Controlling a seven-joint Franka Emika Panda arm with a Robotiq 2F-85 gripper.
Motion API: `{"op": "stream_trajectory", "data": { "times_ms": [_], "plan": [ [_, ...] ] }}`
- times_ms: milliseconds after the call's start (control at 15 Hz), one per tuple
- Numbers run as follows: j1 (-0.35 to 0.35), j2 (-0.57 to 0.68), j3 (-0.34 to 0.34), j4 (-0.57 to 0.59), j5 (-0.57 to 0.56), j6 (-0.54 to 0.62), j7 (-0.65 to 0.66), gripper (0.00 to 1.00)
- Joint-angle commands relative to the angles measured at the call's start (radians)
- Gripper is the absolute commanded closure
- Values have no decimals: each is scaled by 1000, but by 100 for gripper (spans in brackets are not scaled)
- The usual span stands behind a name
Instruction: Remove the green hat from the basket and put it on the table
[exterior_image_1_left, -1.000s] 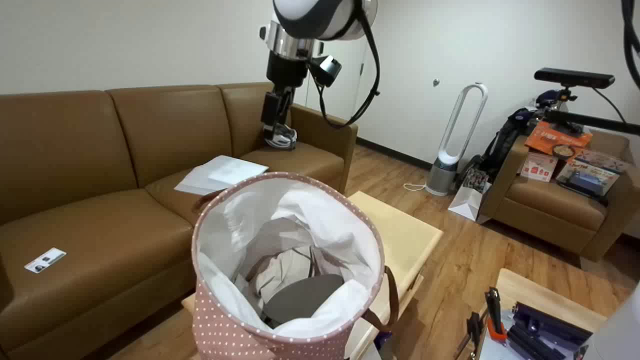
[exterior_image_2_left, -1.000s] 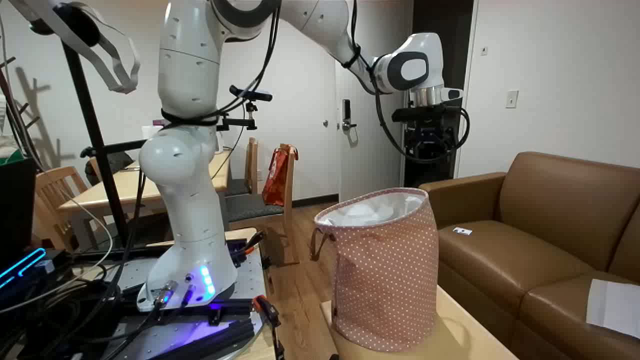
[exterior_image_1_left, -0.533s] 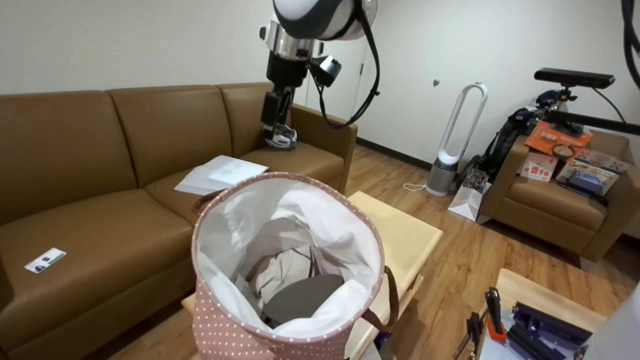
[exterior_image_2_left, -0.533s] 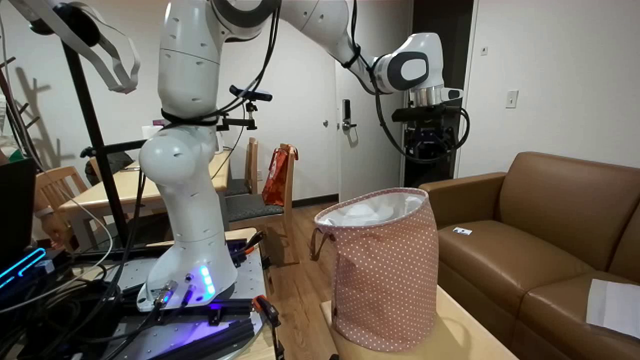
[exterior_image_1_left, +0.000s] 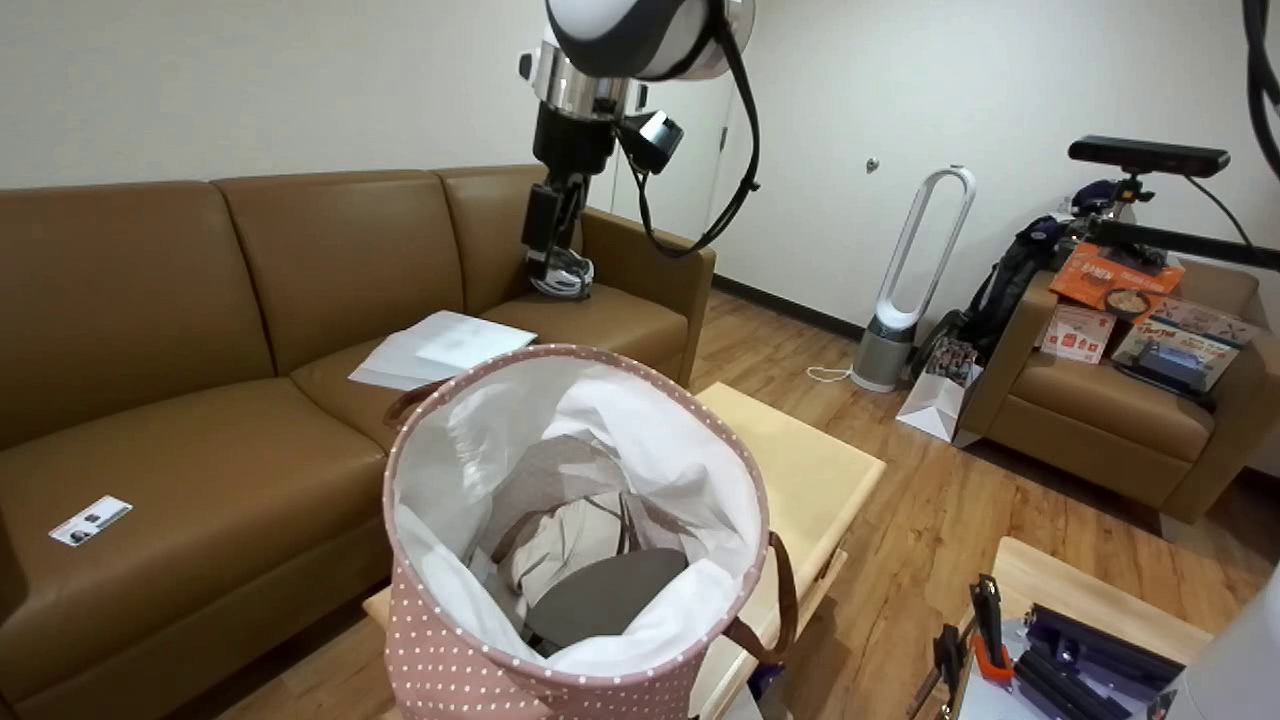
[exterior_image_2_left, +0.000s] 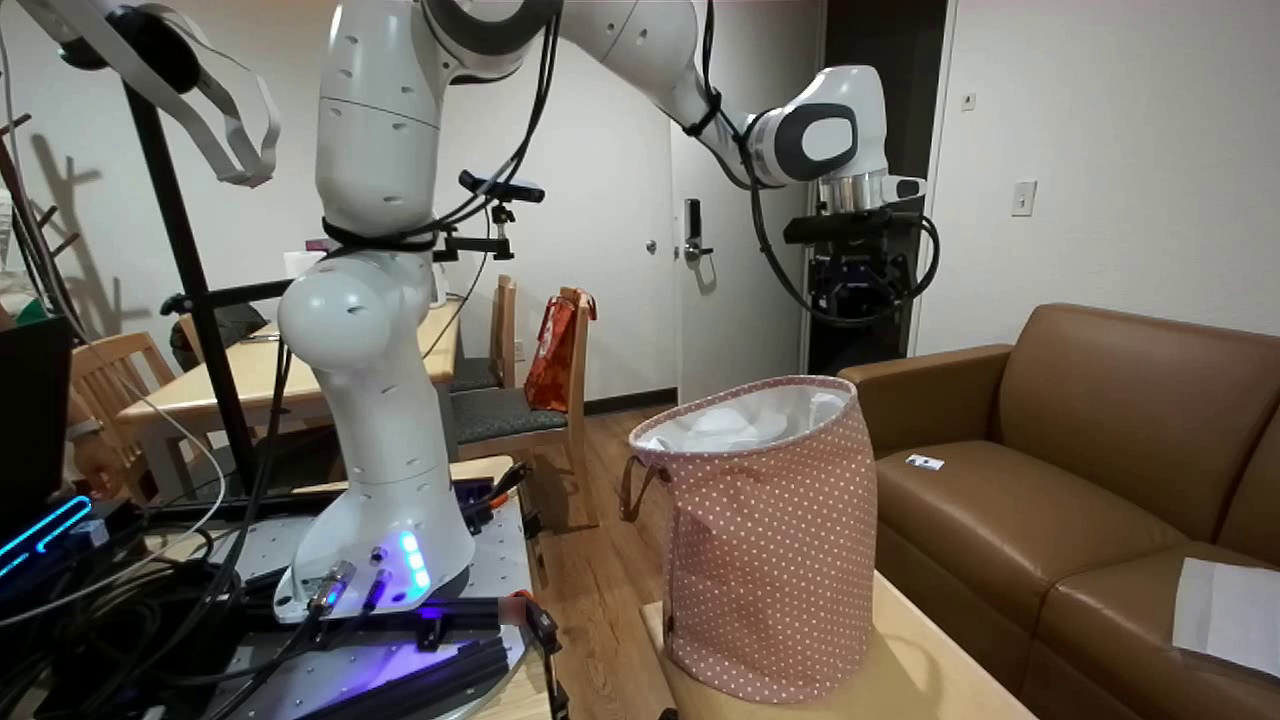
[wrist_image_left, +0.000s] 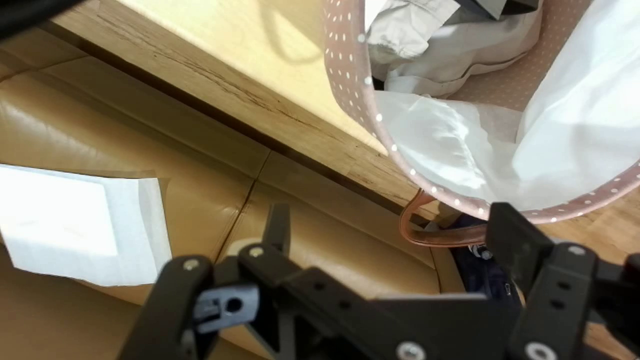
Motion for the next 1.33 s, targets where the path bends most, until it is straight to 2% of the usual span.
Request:
{"op": "stream_trajectory", "data": {
  "times_ms": [0,200,467,600,1000,1267],
  "plan": [
    [20,-1,-21,2,7,-3,-4,0],
    [35,1,-24,-4,-29,1,14,0],
    [73,-16,-18,-76,-25,-2,46,0],
    [98,-34,-26,-123,-43,-1,110,0],
    [180,-54,-19,-299,-48,49,405,0],
    [251,-10,-16,-413,-72,230,616,0]
  ]
}}
